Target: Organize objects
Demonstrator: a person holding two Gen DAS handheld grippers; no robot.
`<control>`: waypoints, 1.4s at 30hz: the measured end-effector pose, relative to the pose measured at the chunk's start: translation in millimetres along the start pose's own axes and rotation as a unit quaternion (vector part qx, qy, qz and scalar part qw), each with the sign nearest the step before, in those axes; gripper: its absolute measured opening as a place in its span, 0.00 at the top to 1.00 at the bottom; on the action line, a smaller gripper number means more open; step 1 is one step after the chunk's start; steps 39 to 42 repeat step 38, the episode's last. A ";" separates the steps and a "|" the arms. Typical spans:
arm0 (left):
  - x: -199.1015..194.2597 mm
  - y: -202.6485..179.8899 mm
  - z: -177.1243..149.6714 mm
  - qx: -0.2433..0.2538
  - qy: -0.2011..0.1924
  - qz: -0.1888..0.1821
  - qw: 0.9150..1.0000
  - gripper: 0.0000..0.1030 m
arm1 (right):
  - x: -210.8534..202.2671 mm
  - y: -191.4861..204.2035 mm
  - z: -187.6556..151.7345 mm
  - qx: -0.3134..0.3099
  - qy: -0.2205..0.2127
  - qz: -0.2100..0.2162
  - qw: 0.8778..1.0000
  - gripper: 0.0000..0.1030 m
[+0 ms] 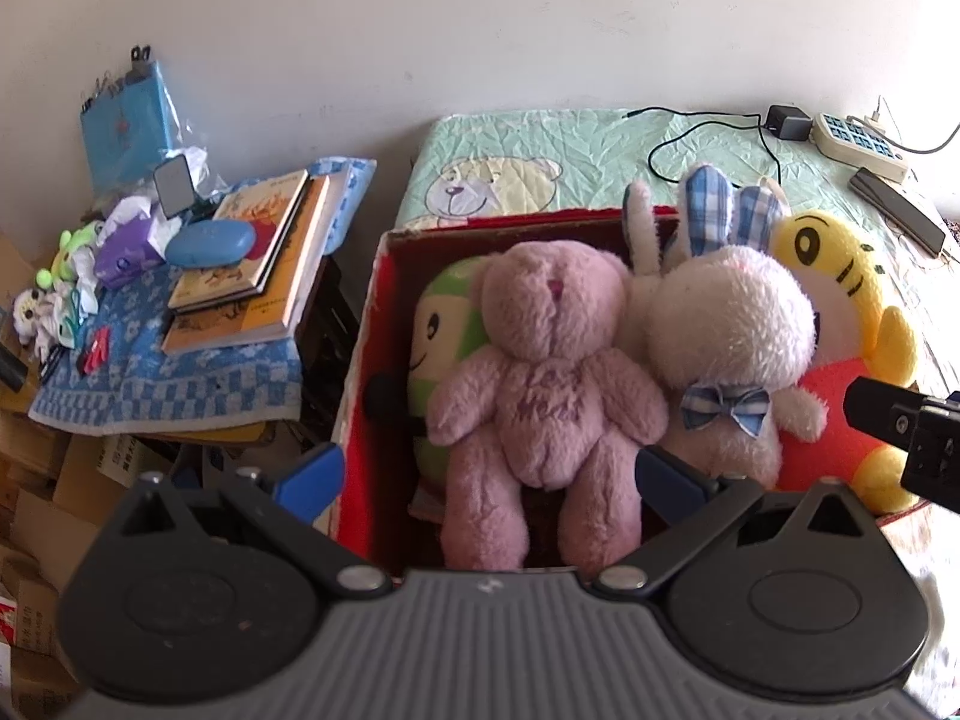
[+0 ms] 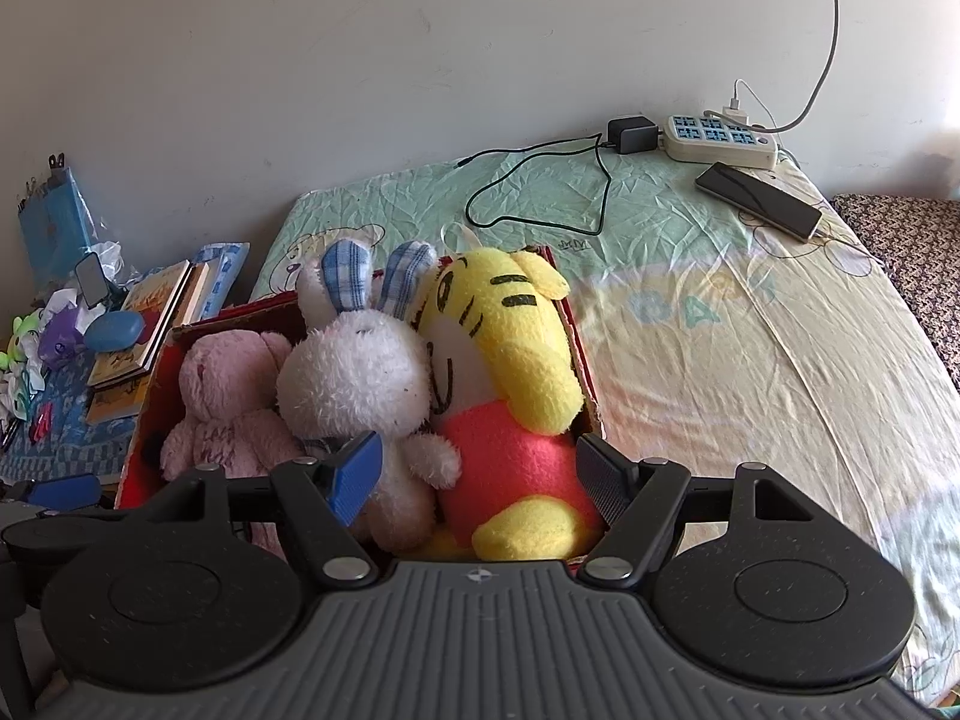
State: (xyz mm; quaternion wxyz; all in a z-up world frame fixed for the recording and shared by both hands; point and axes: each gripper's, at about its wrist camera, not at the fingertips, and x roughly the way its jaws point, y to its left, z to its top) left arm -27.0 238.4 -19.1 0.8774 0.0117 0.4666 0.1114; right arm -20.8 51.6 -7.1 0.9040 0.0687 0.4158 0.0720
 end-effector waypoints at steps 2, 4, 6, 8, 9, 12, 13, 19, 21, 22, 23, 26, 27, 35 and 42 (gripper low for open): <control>1.7 0.7 -0.1 -0.003 0.003 -0.003 1.000 0.00 | 2.0 0.0 0.2 0.000 0.001 0.002 1.000 0.28; 2.1 0.4 -0.6 -0.003 0.001 -0.002 1.000 0.00 | 3.3 -0.1 0.1 0.000 0.002 0.002 1.000 0.28; 2.0 0.7 -0.8 -0.005 -0.001 -0.002 1.000 0.00 | 5.2 0.0 -0.2 0.000 0.004 0.004 1.000 0.28; 2.4 1.0 -0.5 -0.004 -0.001 -0.002 1.000 0.00 | 6.8 0.0 -1.2 0.000 0.004 0.007 1.000 0.28; 2.5 1.0 -0.8 -0.004 -0.001 -0.002 1.000 0.00 | 7.2 0.0 -1.7 -0.001 0.004 0.007 1.000 0.28; 2.4 -1.0 -1.6 -0.001 -0.002 -0.002 1.000 0.00 | 8.0 -0.6 -2.1 -0.002 0.002 0.008 1.000 0.28; 2.6 -1.5 -1.5 0.000 -0.002 -0.002 1.000 0.00 | 7.9 -0.8 -2.2 -0.001 0.002 0.008 1.000 0.28; 1.9 -5.0 -1.7 0.006 -0.008 -0.004 1.000 0.00 | 7.2 -2.7 -1.3 0.003 -0.004 0.008 1.000 0.28; 1.8 -5.7 -2.3 0.006 -0.008 -0.005 1.000 0.00 | 6.8 -3.2 -1.7 0.003 -0.005 0.007 1.000 0.28; 2.1 -6.1 -2.4 0.007 -0.008 -0.007 1.000 0.00 | 6.7 -3.4 -2.0 0.004 -0.005 0.006 1.000 0.28; 2.2 -6.4 -2.5 0.009 -0.009 -0.007 1.000 0.00 | 6.4 -3.5 -2.2 0.005 -0.005 0.006 1.000 0.28; 3.1 -7.1 -2.3 0.010 -0.009 -0.016 1.000 0.00 | 5.8 -3.2 -2.8 0.004 -0.007 0.005 1.000 0.28; 3.3 -6.7 -2.1 0.009 -0.007 -0.024 1.000 0.00 | 5.5 -3.1 -3.0 0.004 -0.007 0.004 1.000 0.28; 0.7 -8.4 -2.9 0.012 -0.019 -0.018 1.000 0.00 | 2.7 -2.2 -3.6 0.006 -0.014 0.004 1.000 0.28; 1.6 -7.7 -2.0 0.008 -0.015 -0.017 1.000 0.00 | 3.6 -2.2 -3.8 0.007 -0.014 0.003 1.000 0.28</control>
